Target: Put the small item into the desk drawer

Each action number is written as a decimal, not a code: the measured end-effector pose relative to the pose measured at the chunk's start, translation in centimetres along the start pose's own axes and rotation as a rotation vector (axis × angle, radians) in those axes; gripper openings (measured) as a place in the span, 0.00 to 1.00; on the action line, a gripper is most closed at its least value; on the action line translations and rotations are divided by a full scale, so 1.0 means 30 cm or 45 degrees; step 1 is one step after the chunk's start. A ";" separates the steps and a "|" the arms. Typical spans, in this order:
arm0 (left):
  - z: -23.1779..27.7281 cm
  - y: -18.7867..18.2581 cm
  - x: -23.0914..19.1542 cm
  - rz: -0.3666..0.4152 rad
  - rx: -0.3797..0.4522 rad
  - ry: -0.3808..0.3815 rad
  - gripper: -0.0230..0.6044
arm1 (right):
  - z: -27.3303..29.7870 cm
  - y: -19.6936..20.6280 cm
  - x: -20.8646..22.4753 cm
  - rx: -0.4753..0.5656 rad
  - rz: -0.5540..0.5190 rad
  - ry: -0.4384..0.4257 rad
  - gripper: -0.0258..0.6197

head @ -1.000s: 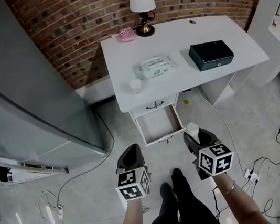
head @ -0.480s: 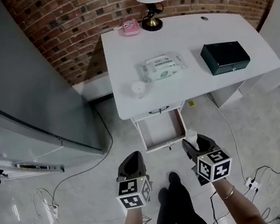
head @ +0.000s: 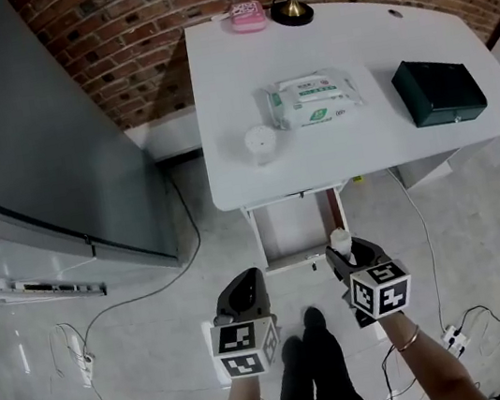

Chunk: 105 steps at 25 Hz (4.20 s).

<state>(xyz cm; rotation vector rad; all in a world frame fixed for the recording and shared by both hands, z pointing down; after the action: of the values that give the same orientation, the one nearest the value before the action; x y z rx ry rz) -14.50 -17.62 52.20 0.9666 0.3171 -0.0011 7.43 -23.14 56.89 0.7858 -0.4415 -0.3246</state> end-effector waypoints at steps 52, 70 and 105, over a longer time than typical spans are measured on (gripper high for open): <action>0.588 0.410 -0.362 -0.076 0.041 -0.119 0.07 | 1.116 0.395 0.445 -0.497 -0.033 0.120 0.33; 0.663 0.466 -0.416 -0.097 0.029 -0.144 0.07 | 1.247 0.488 0.488 -0.531 -0.032 0.156 0.33; 0.179 0.088 -0.070 -0.055 -0.063 -0.034 0.07 | 0.242 0.023 0.104 -0.104 -0.050 0.024 0.22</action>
<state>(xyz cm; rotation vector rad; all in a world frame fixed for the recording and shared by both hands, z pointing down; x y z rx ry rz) -14.71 -20.73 57.72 0.9102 0.3123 -0.0453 6.60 -28.45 62.74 0.7176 -0.3935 -0.3693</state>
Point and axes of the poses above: the fingertips, and each gripper's own axes: z forward along the fingers, x to its right, y out of its underside, the point moved 7 cm from there along -z, backward along the fingers, and after that the axes turned 2 degrees about -z, right-handed, at the moved point
